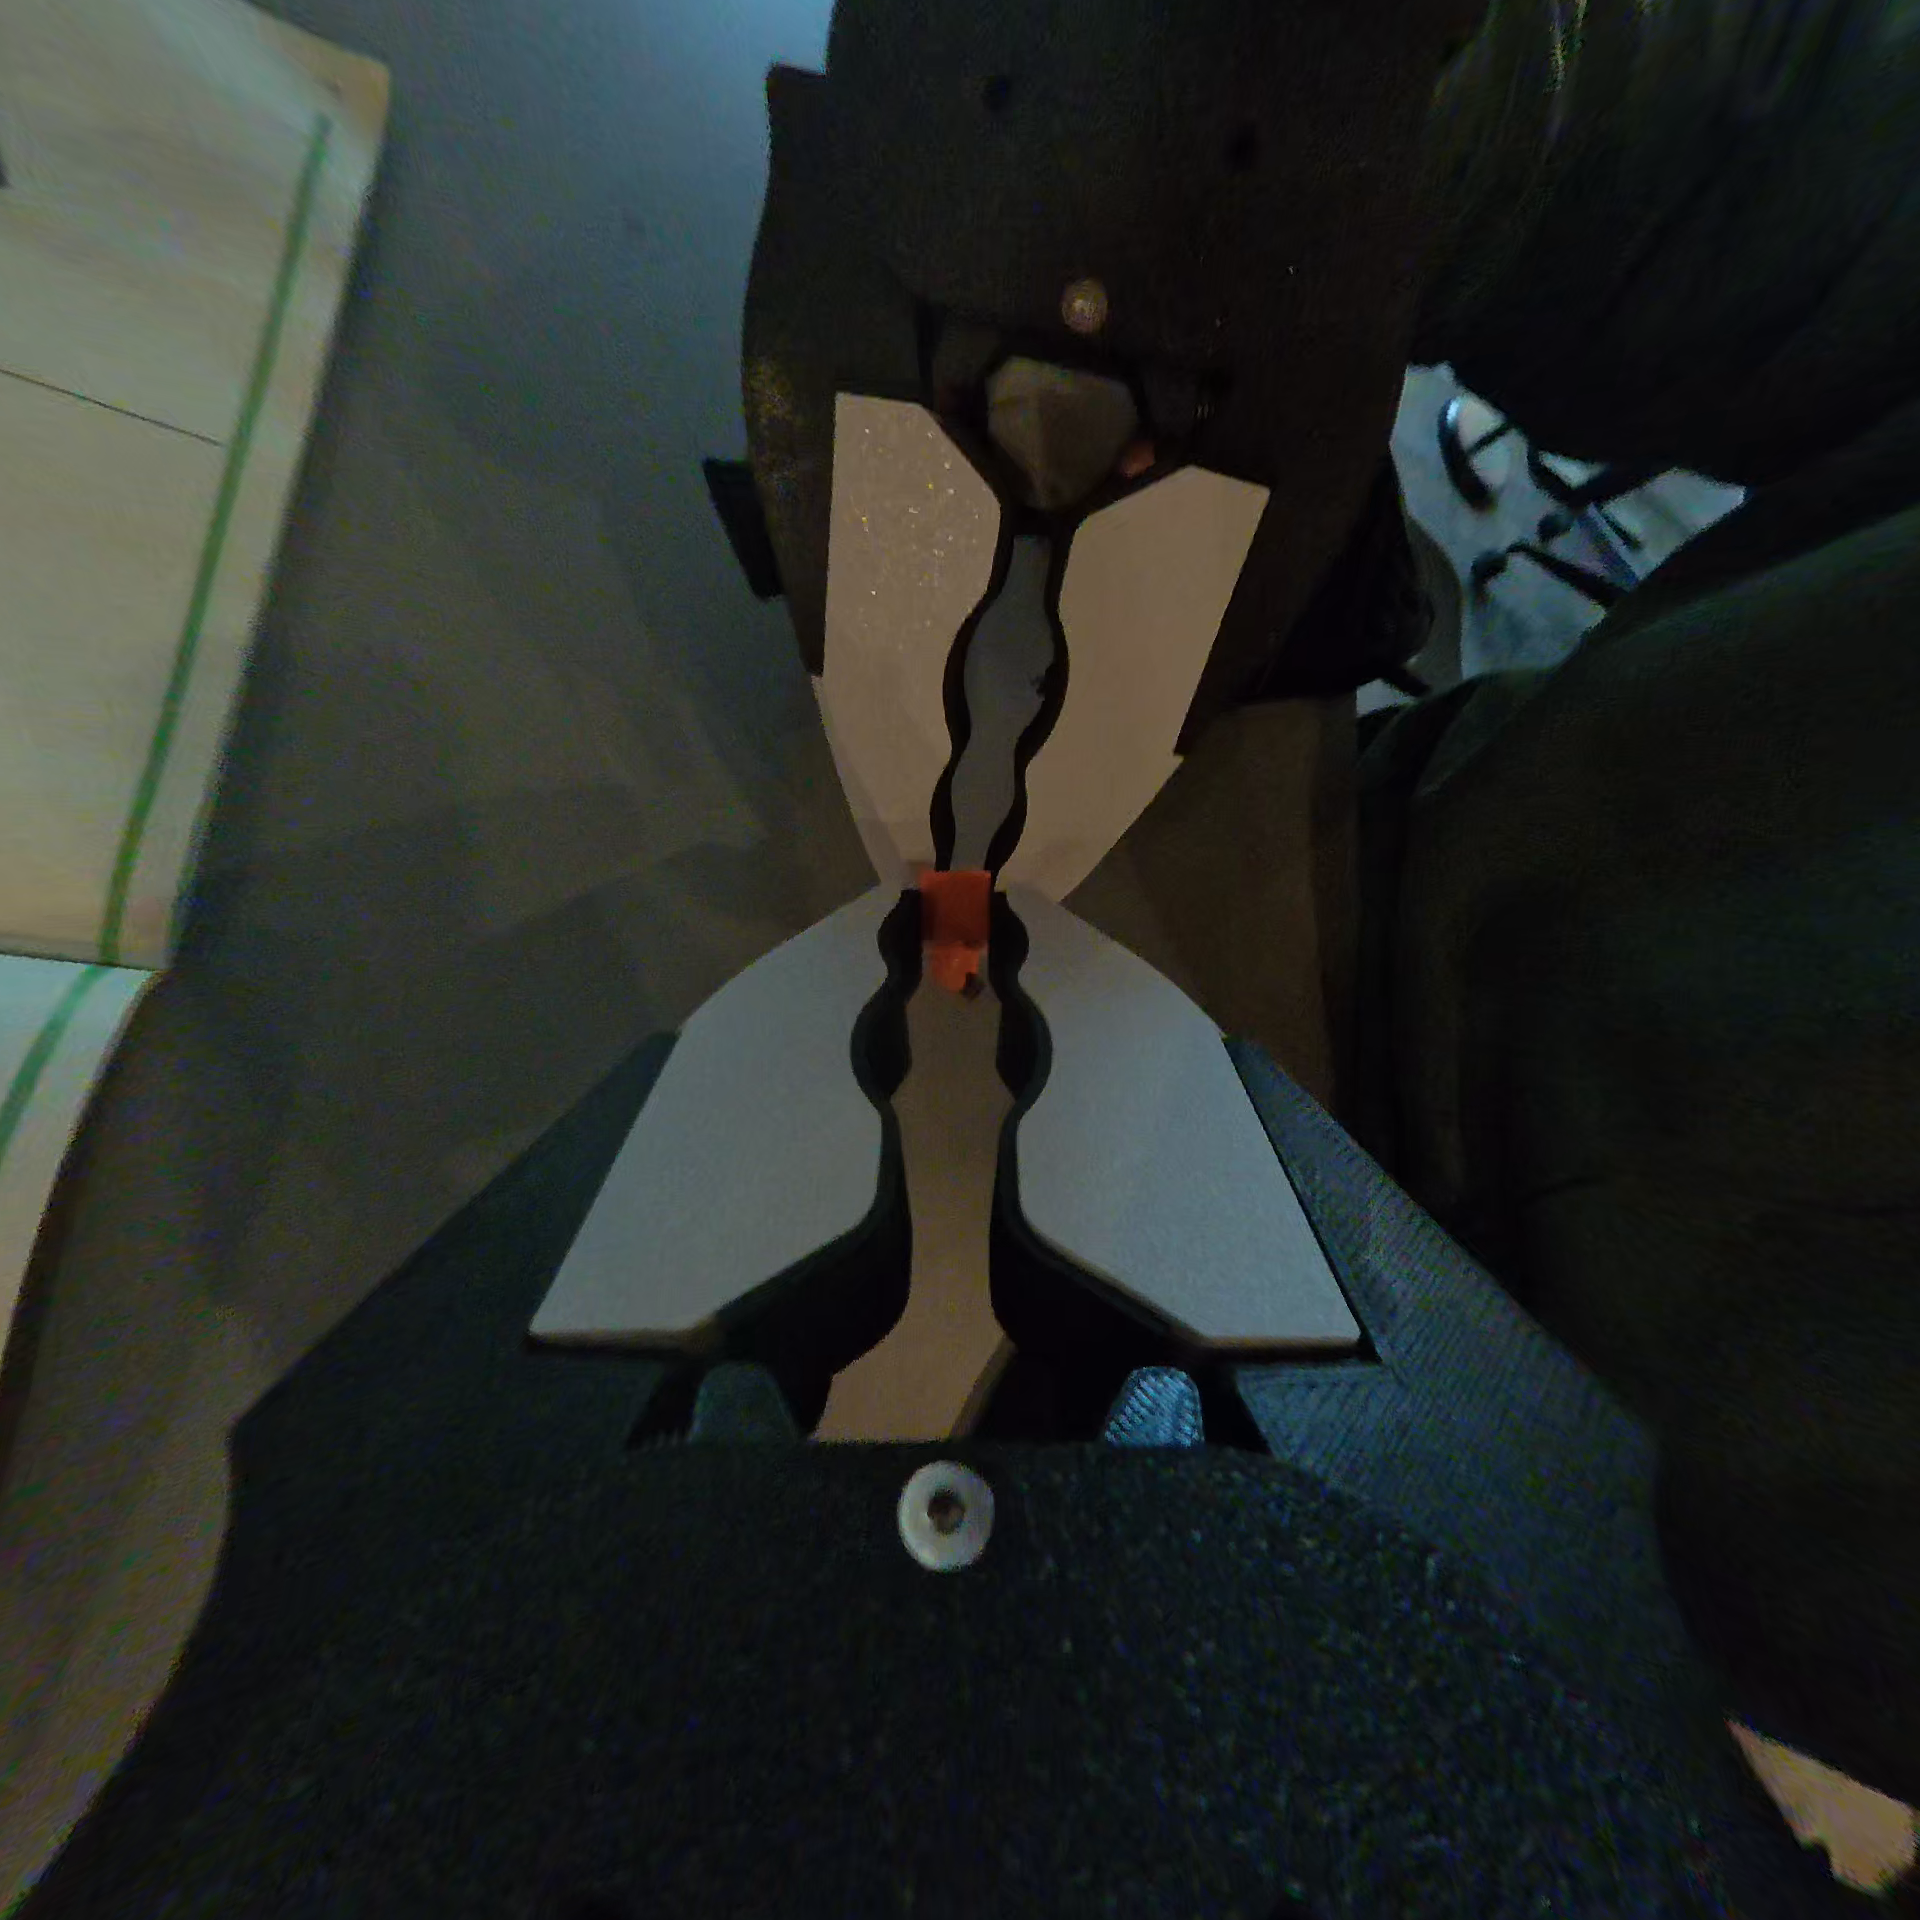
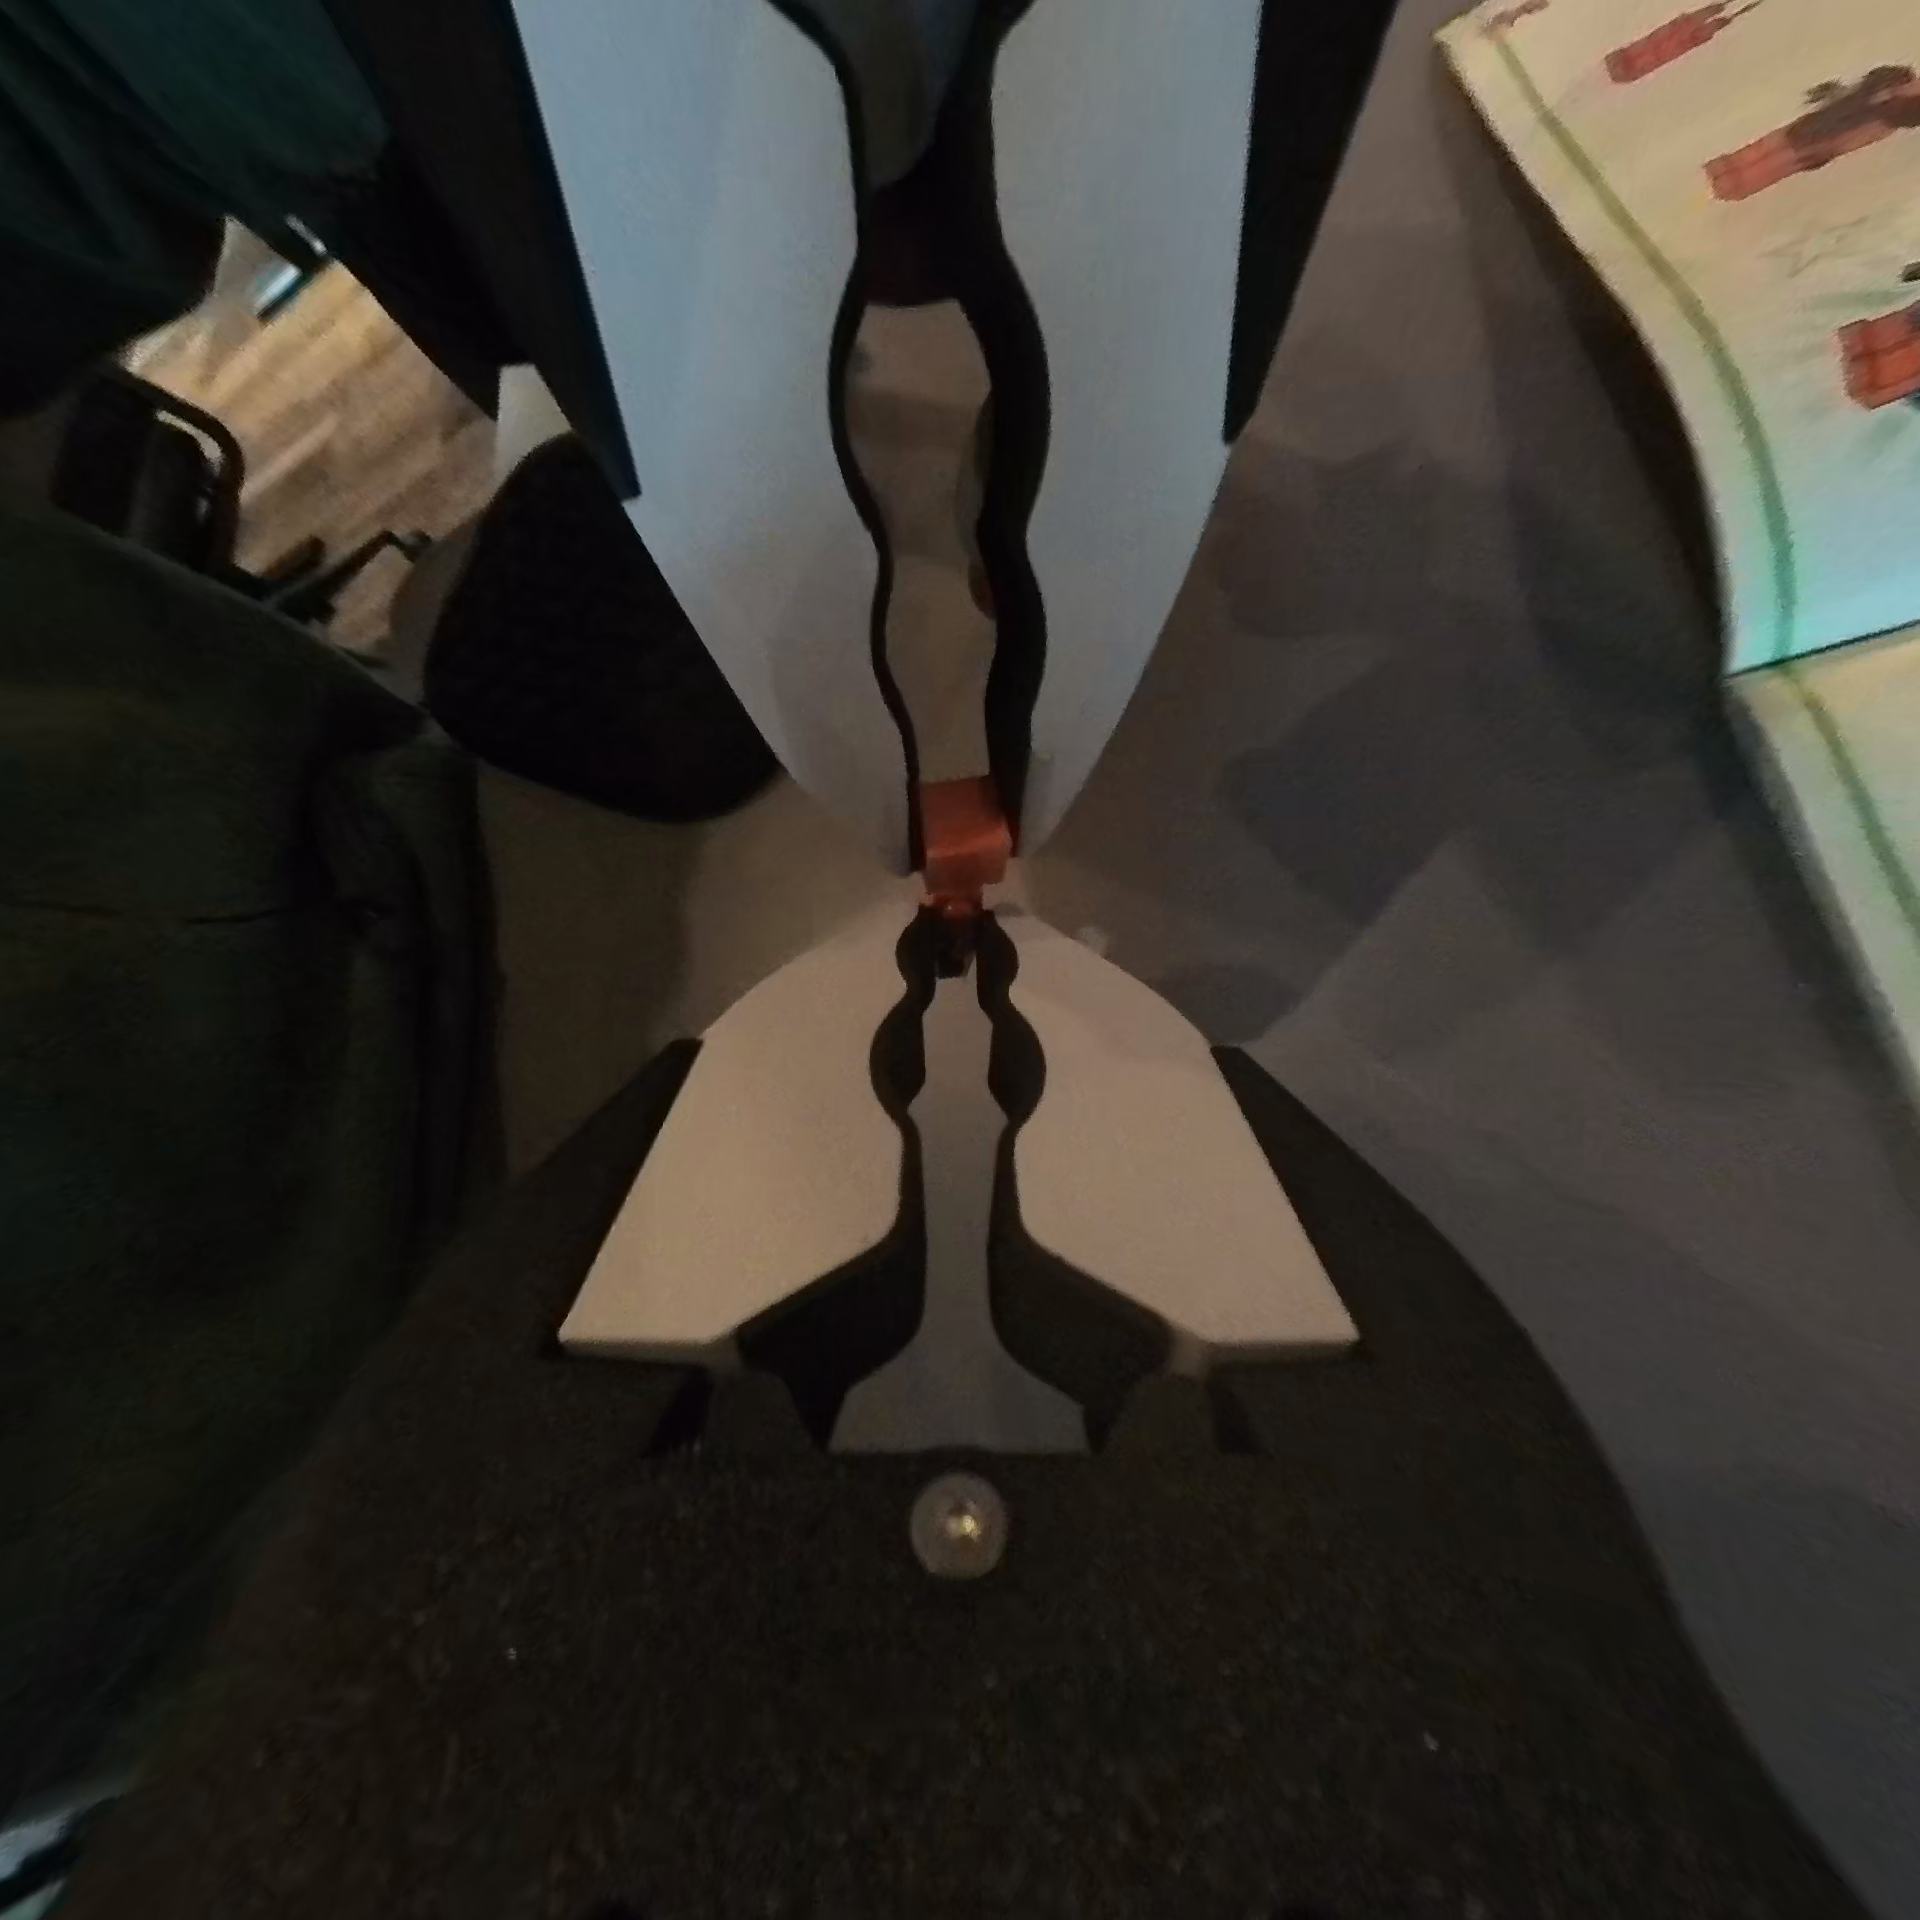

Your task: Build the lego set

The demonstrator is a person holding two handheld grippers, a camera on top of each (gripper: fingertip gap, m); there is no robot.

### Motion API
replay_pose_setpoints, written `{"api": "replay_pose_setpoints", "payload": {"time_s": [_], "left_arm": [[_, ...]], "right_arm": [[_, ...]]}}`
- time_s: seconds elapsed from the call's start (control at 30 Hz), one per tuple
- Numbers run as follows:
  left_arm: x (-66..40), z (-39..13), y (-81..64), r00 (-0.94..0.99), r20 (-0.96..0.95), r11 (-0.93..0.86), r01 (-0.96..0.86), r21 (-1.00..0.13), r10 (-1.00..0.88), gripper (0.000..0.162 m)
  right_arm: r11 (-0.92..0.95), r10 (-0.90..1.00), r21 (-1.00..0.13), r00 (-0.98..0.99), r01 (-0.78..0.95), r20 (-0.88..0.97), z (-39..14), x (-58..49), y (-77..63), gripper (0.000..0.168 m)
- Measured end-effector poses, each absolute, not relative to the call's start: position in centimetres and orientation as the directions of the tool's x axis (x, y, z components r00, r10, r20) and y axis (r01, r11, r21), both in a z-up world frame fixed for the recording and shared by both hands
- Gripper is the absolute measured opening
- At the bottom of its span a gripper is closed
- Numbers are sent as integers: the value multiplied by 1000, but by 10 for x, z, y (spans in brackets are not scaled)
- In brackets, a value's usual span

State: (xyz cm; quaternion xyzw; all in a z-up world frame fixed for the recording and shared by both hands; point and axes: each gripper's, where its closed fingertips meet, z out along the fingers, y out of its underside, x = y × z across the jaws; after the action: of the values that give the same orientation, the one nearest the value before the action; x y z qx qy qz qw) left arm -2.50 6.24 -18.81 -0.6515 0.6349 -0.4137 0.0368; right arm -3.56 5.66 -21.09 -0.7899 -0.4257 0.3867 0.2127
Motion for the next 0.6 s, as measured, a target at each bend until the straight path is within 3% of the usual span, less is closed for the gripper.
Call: {"api": "replay_pose_setpoints", "payload": {"time_s": [0.6], "left_arm": [[-28, -200, 47, -254, 434, -42, -823, -566, -864, 14]], "right_arm": [[-461, 887, -669, 295, 583, -354, -220, -34, 44, 6]]}}
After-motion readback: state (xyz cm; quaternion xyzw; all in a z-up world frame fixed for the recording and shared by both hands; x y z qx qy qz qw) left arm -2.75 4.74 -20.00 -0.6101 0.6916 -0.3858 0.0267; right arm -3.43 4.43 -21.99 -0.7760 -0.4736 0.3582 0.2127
